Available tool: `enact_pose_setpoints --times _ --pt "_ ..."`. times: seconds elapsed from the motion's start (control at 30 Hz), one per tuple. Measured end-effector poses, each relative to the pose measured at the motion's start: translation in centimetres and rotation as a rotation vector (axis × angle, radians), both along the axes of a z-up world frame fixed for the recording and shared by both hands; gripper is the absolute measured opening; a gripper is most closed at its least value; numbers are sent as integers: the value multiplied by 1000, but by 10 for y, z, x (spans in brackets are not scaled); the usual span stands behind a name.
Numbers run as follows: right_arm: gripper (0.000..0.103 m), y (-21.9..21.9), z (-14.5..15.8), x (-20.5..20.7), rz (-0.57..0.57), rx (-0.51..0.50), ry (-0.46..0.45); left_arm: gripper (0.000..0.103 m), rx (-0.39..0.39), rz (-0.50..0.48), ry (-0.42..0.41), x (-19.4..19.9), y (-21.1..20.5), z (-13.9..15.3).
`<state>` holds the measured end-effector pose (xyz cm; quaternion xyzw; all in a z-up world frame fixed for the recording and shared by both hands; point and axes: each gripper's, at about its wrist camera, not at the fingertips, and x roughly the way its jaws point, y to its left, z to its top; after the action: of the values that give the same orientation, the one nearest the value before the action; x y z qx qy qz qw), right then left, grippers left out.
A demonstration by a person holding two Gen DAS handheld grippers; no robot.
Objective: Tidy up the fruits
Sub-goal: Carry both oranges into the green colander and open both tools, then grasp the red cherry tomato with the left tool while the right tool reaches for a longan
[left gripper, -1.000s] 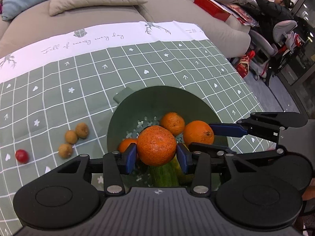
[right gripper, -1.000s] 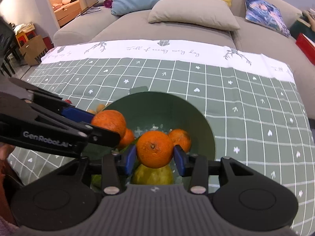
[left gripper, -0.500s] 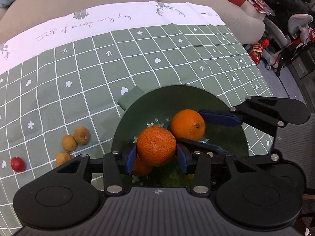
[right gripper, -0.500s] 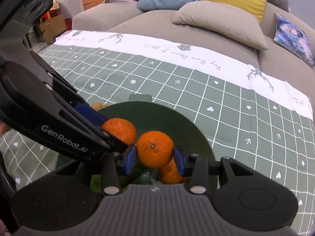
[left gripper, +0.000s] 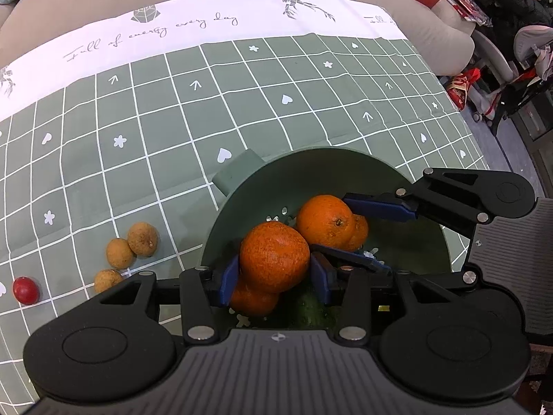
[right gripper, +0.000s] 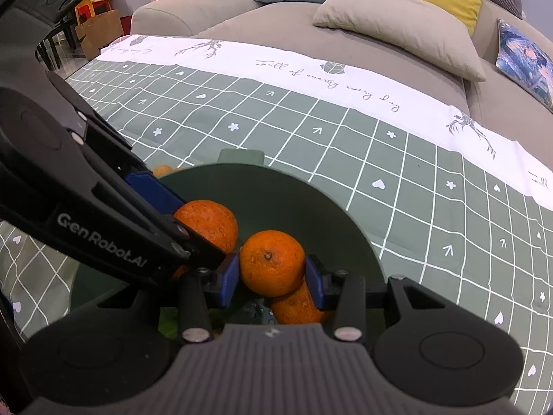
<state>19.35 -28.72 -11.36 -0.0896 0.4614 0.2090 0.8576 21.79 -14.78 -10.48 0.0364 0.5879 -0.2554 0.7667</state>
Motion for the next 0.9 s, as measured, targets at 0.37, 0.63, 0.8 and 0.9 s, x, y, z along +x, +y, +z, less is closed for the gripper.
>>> enact_pose_setpoints --times 0.37,0.63,0.8,0.9 --pt "40 3 7 0 -11 -18 11 57 -13 10 -33 -9 7 12" --pt "40 6 19 -11 -43 -36 22 57 -35 -15 -125 -32 16 42" --pt "47 8 27 -22 -125 -31 52 57 -38 -15 -215 -51 30 61" --pt "49 8 31 -29 -182 4 83 57 -46 2 -255 -59 42 69"
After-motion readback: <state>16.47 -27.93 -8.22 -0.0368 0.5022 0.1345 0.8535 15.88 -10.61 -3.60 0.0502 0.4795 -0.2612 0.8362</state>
